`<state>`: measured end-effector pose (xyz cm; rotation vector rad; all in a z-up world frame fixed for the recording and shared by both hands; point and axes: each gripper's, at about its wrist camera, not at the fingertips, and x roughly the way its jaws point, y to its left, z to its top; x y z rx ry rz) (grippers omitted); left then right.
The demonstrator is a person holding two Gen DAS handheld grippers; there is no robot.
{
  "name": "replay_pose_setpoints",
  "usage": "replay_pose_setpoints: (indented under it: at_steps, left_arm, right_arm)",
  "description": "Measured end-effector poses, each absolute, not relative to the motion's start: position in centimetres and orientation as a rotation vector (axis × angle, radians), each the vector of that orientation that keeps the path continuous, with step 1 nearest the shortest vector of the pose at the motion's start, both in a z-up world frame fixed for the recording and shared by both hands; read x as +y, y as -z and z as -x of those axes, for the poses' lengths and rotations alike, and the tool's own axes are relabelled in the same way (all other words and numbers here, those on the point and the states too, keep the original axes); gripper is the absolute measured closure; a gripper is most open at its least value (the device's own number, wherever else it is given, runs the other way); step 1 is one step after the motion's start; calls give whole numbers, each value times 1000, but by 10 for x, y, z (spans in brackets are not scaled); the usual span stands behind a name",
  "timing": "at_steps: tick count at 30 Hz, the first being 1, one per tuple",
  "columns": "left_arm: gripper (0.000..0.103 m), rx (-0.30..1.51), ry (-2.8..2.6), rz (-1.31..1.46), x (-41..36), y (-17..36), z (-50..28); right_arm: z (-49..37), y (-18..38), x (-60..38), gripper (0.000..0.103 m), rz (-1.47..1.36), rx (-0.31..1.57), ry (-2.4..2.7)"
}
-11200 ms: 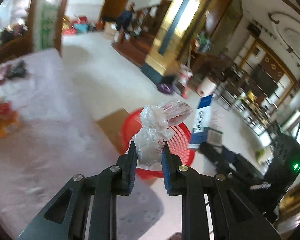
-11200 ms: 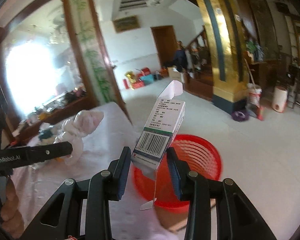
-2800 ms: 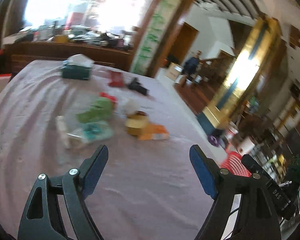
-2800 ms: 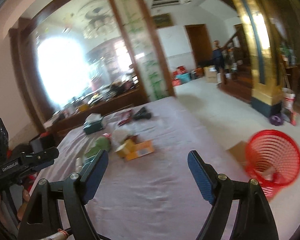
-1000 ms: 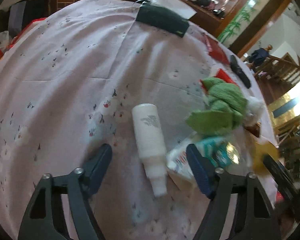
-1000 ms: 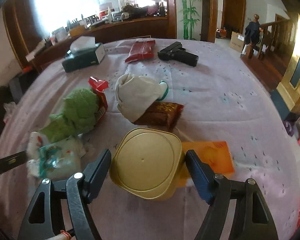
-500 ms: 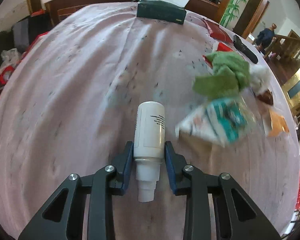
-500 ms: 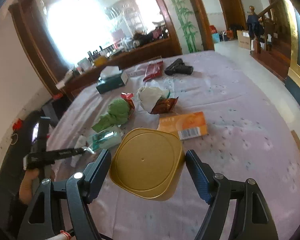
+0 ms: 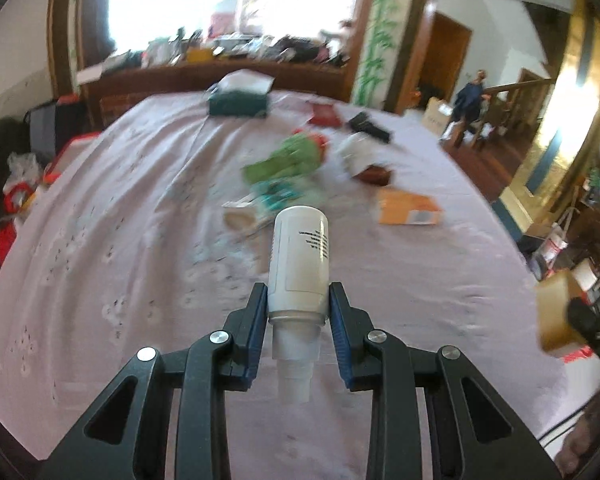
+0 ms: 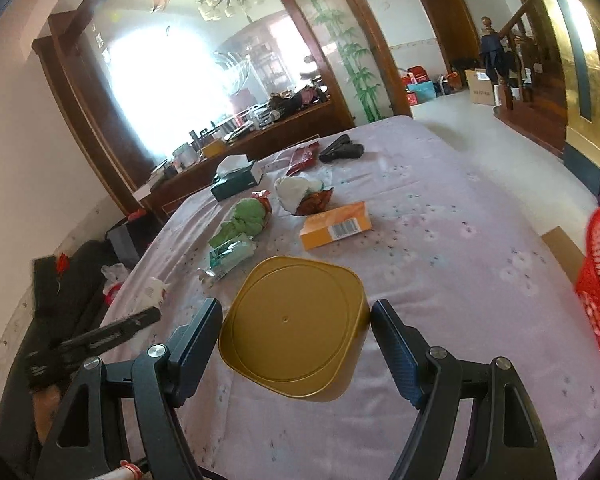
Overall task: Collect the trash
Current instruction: 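Carry the spray bottle and yellow tin toward the red basket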
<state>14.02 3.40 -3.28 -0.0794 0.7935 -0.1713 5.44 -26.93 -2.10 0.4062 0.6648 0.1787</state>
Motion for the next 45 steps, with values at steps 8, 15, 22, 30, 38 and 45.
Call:
replay_pose_setpoints:
  at_steps: [8, 15, 22, 30, 38, 45]
  left_arm:
    - [74, 668, 282, 22, -19, -12, -103]
    - [74, 614, 377, -1, -60, -32, -81]
    - [74, 611, 466, -9, -90, -33, -70]
    - [74, 610, 544, -22, -116, -42, -63]
    - [74, 651, 701, -28, -156, -48, -64]
    - [74, 650, 851, -43, -205, -54, -68]
  right_arm:
    - [-8, -4, -291, 23, -402, 577, -123]
    - [19, -22, -312, 23, -395, 527, -76]
    - [42, -31, -333, 23, -393, 490, -20]
    - [67, -41, -358, 23, -396, 438, 44]
    - [84, -45, -393, 23, -424, 396, 111]
    - [87, -37, -432, 22, -452, 393, 191]
